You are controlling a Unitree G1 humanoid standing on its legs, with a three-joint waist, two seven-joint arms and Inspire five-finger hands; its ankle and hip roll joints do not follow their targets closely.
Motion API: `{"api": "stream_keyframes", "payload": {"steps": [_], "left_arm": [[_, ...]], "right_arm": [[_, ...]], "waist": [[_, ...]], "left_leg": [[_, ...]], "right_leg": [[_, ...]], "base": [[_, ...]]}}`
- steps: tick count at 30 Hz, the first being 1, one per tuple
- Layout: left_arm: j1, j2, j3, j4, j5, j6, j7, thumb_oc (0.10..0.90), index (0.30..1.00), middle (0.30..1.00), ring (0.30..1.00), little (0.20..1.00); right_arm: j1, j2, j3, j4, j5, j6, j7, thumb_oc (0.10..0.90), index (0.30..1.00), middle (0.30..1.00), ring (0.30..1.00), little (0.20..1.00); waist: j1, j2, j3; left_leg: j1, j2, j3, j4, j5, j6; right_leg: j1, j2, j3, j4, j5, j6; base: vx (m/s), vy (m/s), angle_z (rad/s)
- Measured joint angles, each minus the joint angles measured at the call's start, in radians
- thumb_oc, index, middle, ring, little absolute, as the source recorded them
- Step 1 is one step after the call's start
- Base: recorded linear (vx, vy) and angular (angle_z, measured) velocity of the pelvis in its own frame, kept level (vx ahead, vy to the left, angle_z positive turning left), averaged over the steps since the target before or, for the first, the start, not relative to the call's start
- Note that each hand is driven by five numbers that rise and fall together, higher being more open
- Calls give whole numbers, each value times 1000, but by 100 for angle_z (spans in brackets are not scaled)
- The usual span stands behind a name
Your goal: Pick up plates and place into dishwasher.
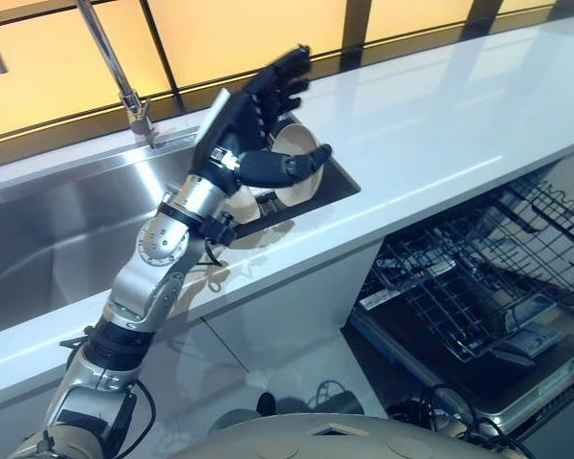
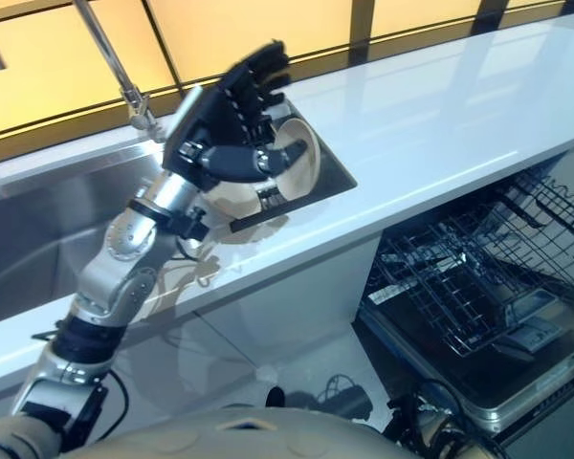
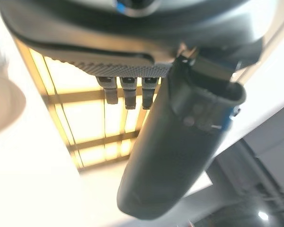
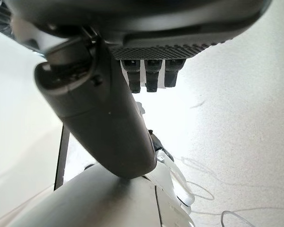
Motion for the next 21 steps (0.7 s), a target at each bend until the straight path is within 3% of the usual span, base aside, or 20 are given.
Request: {"api": "stream_keyframes", "payload": {"steps": [7,16,21], "left_arm": [[0,118,11,16,62,22,13,800,900,900,900,900],[0,126,60,124,130,42,26,800,900,900,900,900],[0,201,72,205,164,79,33,800,900,900,900,900]], "right_arm": [[13,-12,2,-28,-3,3,28,800,900,900,900,900],[55,-32,7,-107,-4,17,31,800,900,900,900,900],[54,-33,6,-92,-4,-2,31,800,900,900,900,900]], "waist": [[8,2,-3],[20,5,-4],[23,5,-4]], "left_leg": [[-1,-1,-6,-2,2,1],[-13,-11,-33,-2,10,1],[-16,-11,-43,-4,11,2]], "right_leg": [[2,0,-6,0,0,0],[1,-1,-27,0,0,0],[1,-2,-35,0,0,0]], "base": [[14,35,3],[11,42,8],[10,23,5]]}}
